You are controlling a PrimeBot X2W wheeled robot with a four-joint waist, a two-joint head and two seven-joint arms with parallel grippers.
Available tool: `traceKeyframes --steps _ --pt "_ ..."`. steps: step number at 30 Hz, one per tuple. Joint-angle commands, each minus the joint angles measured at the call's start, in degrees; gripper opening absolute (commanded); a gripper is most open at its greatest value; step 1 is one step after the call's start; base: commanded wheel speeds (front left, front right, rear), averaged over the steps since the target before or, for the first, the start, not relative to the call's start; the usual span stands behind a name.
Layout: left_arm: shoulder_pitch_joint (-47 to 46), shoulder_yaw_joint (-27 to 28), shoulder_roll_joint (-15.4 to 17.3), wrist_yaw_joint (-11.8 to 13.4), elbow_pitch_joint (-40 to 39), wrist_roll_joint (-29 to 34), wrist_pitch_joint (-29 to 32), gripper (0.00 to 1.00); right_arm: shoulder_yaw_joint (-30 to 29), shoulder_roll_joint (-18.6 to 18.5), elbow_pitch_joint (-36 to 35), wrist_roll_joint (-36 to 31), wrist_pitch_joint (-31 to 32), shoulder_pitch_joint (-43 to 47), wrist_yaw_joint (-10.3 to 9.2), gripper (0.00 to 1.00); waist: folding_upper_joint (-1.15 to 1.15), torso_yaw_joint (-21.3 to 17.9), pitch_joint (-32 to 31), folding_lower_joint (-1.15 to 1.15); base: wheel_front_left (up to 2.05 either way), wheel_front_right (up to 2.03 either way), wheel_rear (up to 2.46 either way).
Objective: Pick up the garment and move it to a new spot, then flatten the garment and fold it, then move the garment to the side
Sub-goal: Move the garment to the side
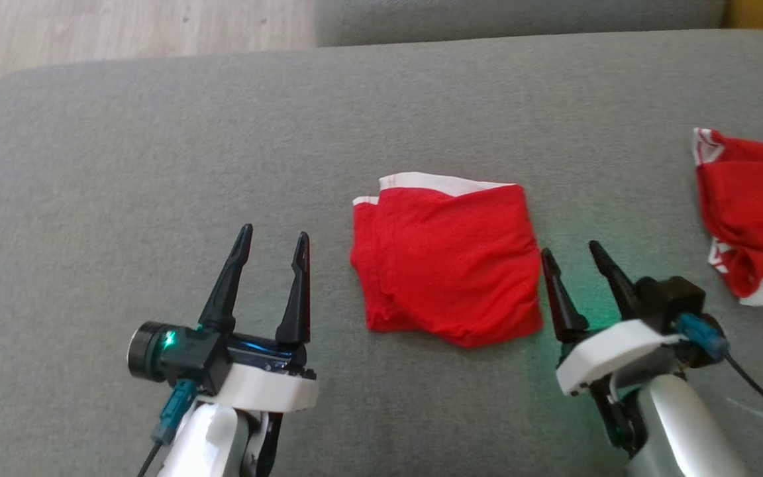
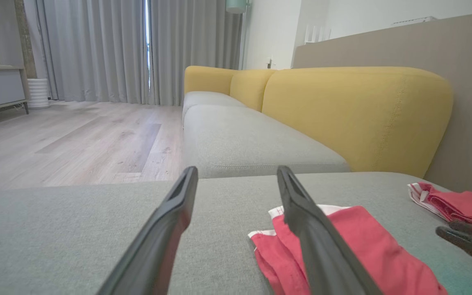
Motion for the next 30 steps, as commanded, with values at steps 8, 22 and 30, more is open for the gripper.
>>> traceKeyframes --steps 8,22,30 --pt "-3.93 0.65 0.19 0.46 -1.51 -0.62 -0.55 1.0 2.99 0.1 7.88 1.89 4.14 -6.37 0.39 1.0 0.0 3.4 2.44 -0.01 0.0 0.0 0.0" --pt "-4.88 0.12 0.19 0.95 -1.48 -0.69 -0.55 1.0 7.88 0.1 16.88 2.71 3.91 -11.32 0.39 0.0 0.0 5.05 4.29 -0.01 0.0 0.0 0.0" --pt "-5.18 0.38 0.19 0.85 -1.53 -0.29 -0.55 1.0 6.91 0.1 17.01 -5.03 -0.5 -13.56 0.39 0.0 0.0 3.14 3.38 -0.01 0.0 0.0 0.0"
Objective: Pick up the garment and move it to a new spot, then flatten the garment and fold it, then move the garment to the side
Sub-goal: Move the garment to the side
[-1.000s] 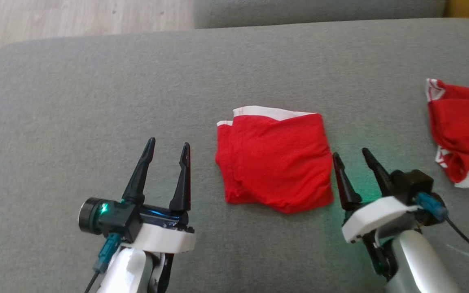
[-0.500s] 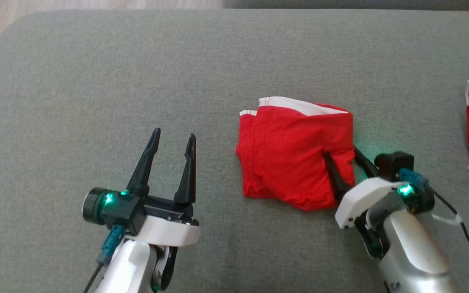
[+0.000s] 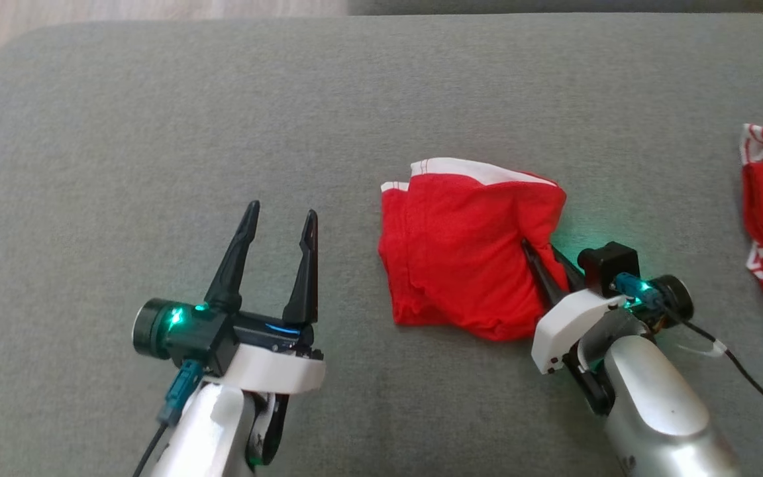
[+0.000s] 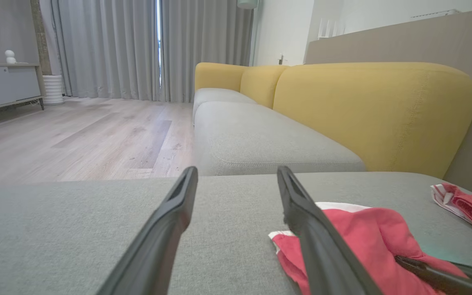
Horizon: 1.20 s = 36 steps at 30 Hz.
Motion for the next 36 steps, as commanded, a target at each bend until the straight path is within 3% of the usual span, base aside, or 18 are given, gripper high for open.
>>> traceKeyframes --steps 1,6,11,16,21,30,36 --pt "-2.1 1.94 0.19 0.25 -1.8 0.28 -0.55 1.0 0.41 0.38 -1.13 -1.6 -0.96 -1.52 0.39 0.0 0.0 -0.79 -0.47 0.0 0.0 0.0 0.0" --pt "-1.84 2.03 0.19 0.25 -2.03 0.34 -0.55 1.0 -0.04 -1.28 -2.97 -6.45 -1.77 -1.71 0.39 0.0 0.0 -3.13 -1.43 0.0 0.0 0.0 0.0" --pt "-1.68 2.63 0.19 0.08 -2.14 0.68 -0.55 1.0 0.87 -6.45 -7.27 -8.42 -0.73 -2.29 0.39 0.0 0.0 -6.04 -1.99 0.0 0.0 0.0 0.0" --pt "-1.92 2.8 0.19 -0.19 -2.24 0.73 -0.55 1.0 4.14 -15.37 -11.69 -6.06 2.57 -3.73 0.39 0.0 0.0 -8.62 -2.1 0.0 0.0 0.0 0.0" --pt "-2.82 2.17 0.19 -0.26 -2.45 0.61 -0.55 1.0 8.04 -26.97 -14.17 -1.01 5.27 -6.04 0.39 0.0 0.0 -9.89 -1.07 0.0 0.0 0.0 0.0" --pt "-5.03 2.25 0.19 -0.47 -3.17 1.01 -0.55 1.0 15.14 -43.3 -12.7 10.66 8.52 -10.39 0.39 0.0 0.0 -10.1 2.61 0.0 0.0 0.0 0.0" --pt "-6.06 3.03 0.19 -0.95 -3.31 1.59 -0.55 1.0 15.72 -47.53 -7.2 13.09 8.76 -13.18 0.39 0.0 0.0 -9.77 4.86 0.0 0.0 0.0 0.0"
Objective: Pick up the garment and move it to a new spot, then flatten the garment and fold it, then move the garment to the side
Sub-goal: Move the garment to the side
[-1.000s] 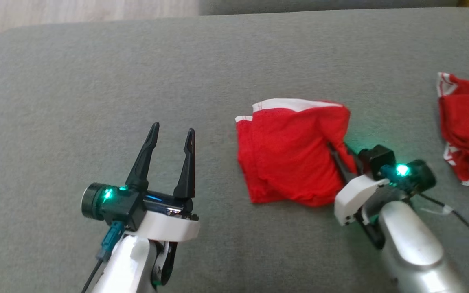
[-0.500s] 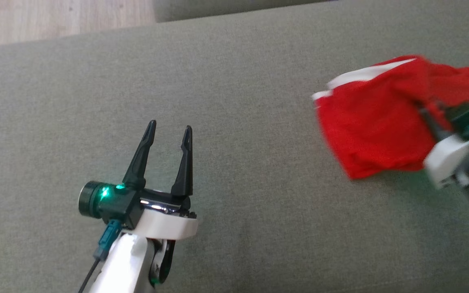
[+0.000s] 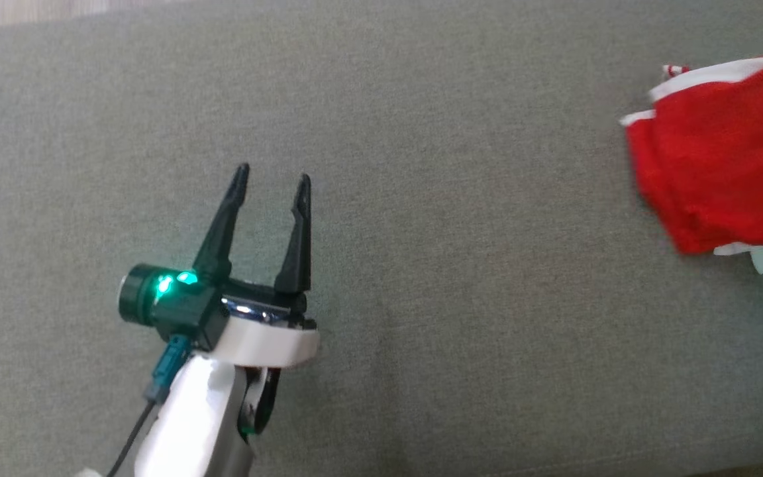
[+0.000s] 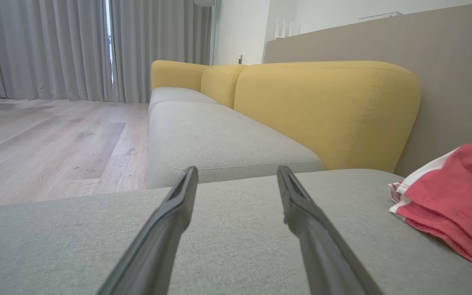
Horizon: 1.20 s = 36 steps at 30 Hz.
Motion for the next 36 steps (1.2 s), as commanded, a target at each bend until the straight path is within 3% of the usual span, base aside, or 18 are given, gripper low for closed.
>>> traceKeyframes --steps 1,14,24,25,26,36 --pt "-2.34 1.82 0.2 -0.35 -2.13 0.45 -0.55 1.0 -0.37 -3.62 0.97 0.35 -0.4 -0.76 0.39 0.0 0.0 0.26 0.85 -0.01 0.0 0.0 0.0" --pt "-3.53 2.34 0.2 -1.11 -1.73 1.43 -0.55 1.0 -2.48 -1.55 10.41 -0.89 -2.06 -3.28 0.39 0.0 0.0 1.53 3.54 -0.01 0.0 0.0 0.0" --pt "-3.13 3.22 0.2 -1.62 -1.36 2.09 -0.55 1.0 -5.4 1.94 13.32 -2.03 -1.56 -3.33 0.39 0.02 0.0 1.59 3.2 -0.01 0.0 0.0 0.0" --pt "-3.06 3.26 0.2 -1.62 -1.29 2.11 -0.55 1.0 -5.72 2.16 13.37 -2.32 -1.6 -3.38 0.39 0.4 0.0 1.5 2.98 -0.01 0.0 0.0 0.0" --pt "-2.98 3.3 0.2 -1.62 -1.21 2.13 -0.55 1.0 -6.34 2.42 13.53 -2.61 -1.66 -3.53 0.39 1.0 0.0 1.37 2.69 -0.01 0.0 0.0 0.0" --pt "-1.81 3.27 0.2 -1.38 -1.47 1.3 -0.55 1.0 -15.75 5.01 12.45 -6.32 -6.1 -5.43 0.39 1.0 0.0 0.5 -0.67 -0.01 0.0 0.0 0.0"
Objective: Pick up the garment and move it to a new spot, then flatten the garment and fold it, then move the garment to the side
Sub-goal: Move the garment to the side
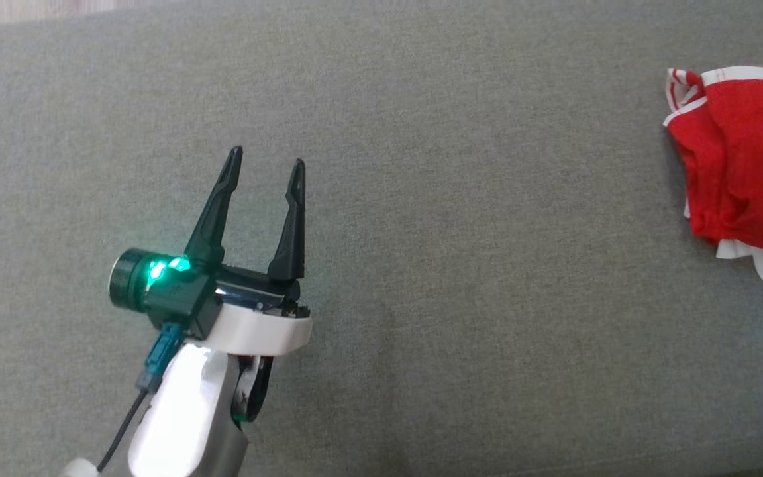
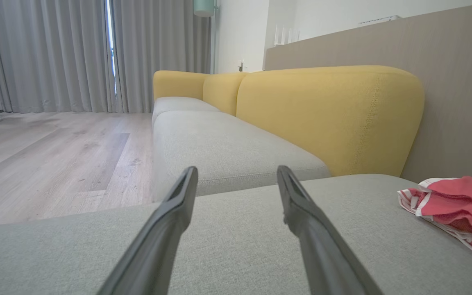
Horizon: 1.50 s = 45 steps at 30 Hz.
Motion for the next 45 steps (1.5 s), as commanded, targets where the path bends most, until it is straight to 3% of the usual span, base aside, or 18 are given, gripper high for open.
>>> traceKeyframes --steps 1,13,14,21,26,32,45 --pt "0.32 1.95 0.22 0.25 -2.21 -0.42 -0.55 1.0 -2.27 0.06 -2.53 -0.12 -2.09 -0.93 0.39 1.0 0.0 -0.19 -1.06 0.0 0.0 0.0 0.0" --pt "3.11 3.77 0.22 0.99 -3.25 -1.54 -0.55 1.0 -10.35 15.56 -22.75 1.17 -6.21 2.08 0.39 1.0 0.0 -0.01 -7.42 0.0 0.0 0.0 0.0" --pt "3.11 3.77 0.22 0.99 -3.25 -1.54 -0.55 1.0 -10.35 15.56 -22.75 1.17 -6.21 2.08 0.39 1.0 0.0 -0.01 -7.42 0.0 0.0 0.0 0.0" --pt "5.21 4.55 0.22 2.01 -3.41 -3.45 -0.55 1.0 -16.02 26.33 -33.43 1.98 -5.86 9.9 0.39 1.0 0.0 0.98 -10.15 0.0 0.0 0.0 0.0" --pt "6.29 4.59 0.22 1.88 -3.01 -3.84 -0.55 1.0 -17.58 34.66 -37.14 1.42 -7.77 18.02 0.39 1.0 0.0 1.72 -10.94 0.0 0.0 0.0 0.0" --pt "7.75 4.48 0.22 2.05 -1.13 -3.99 -0.55 1.0 -17.43 38.48 -35.25 -2.79 -12.18 27.05 0.39 1.0 0.0 2.39 -12.03 0.0 0.0 0.0 0.0" --pt "9.59 6.15 0.22 2.11 0.19 -5.61 -0.55 1.0 -15.58 38.83 -34.63 -0.72 -13.36 30.45 0.39 1.0 0.0 2.5 -12.43 0.0 0.0 0.0 0.0"
